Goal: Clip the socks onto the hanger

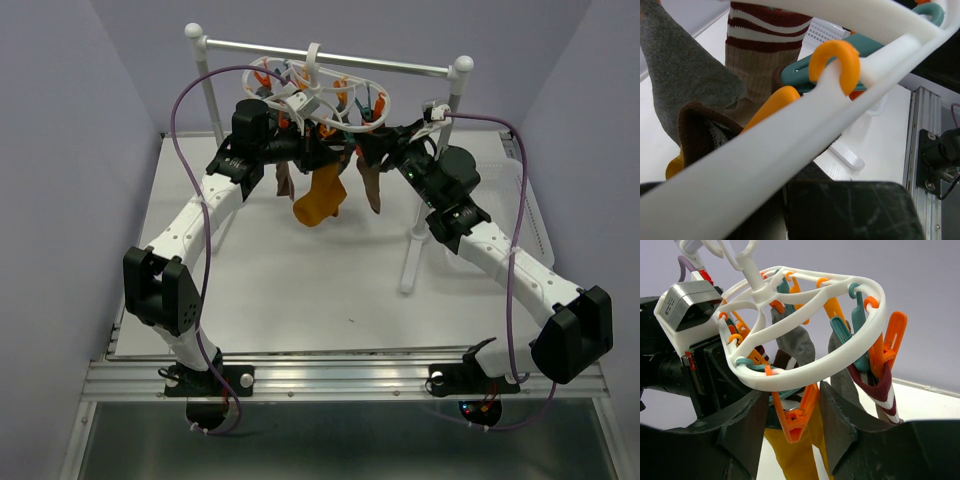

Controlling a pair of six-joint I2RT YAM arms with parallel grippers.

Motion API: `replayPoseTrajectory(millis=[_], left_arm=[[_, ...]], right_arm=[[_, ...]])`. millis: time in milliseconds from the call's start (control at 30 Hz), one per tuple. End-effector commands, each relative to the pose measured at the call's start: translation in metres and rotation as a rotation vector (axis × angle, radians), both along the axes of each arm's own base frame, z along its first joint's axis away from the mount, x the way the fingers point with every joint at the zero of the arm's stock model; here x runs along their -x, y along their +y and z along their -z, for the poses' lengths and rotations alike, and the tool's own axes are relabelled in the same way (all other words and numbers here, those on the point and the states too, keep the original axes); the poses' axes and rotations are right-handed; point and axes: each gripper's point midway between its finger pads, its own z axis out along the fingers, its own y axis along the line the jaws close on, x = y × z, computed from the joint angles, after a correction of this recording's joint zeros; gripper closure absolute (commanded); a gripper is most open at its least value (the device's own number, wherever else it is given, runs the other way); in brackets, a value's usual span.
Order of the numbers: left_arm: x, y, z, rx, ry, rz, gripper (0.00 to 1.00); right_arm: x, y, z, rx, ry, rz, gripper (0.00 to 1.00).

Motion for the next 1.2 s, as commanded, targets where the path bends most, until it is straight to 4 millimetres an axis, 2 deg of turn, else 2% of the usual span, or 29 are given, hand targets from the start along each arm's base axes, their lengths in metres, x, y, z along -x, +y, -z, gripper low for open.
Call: replayPoseTrajectory(millis=[0, 67, 200, 433, 500, 533, 633, 867, 967, 1067, 1167], left_arm=[[0.002, 0.004, -0.042, 0.043, -0.139, 0.004, 1.0], [0.002, 0.003, -0.042, 0.043, -0.139, 0.004, 1.0], [0.001, 0.004, -0.042, 0.043, -0.141, 0.001, 1.0], [0.001, 0.004, -0.042, 0.042, -0.142, -0.001, 1.0], [0.002, 0.004, -0.043, 0.043, -0.144, 0.001, 1.0], [0.002, 0.004, -0.044, 0.044, -0.145, 0.002, 1.0], [0.003, 0.003, -0.042, 0.043, -0.142, 0.009, 1.0], [0.004, 0.003, -0.042, 0.039, -0.142, 0.012, 1.0], [0.004, 0.004, -0.043, 0.039, -0.143, 0.009, 1.0], [0.005, 0.005, -0.044, 0.038, -0.146, 0.006, 1.0], [0.004, 0.005, -0.044, 0.037, -0.148, 0.005, 1.0]], right_arm=[[0.004, -0.002, -0.041, -0.057, -0.094, 0.013, 0.5], [0.005, -0.002, -0.041, -0.06, -0.093, 0.012, 0.55], [0.006, -0.002, -0.042, -0.058, -0.094, 0.007, 0.58], [0.005, -0.002, -0.042, -0.063, -0.089, 0.011, 0.68], [0.004, -0.002, -0.041, -0.064, -0.085, 0.012, 0.78], [0.005, -0.002, -0.043, -0.068, -0.086, 0.011, 0.86], [0.002, -0.003, -0.042, -0.065, -0.08, 0.008, 0.99], [0.002, 0.011, -0.035, -0.044, -0.023, -0.061, 0.99], [-0.001, 0.01, -0.034, -0.052, -0.004, -0.048, 0.86], [-0.002, 0.007, -0.032, -0.058, 0.007, -0.029, 0.78], [-0.002, 0.006, -0.029, -0.056, 0.017, -0.028, 0.78]])
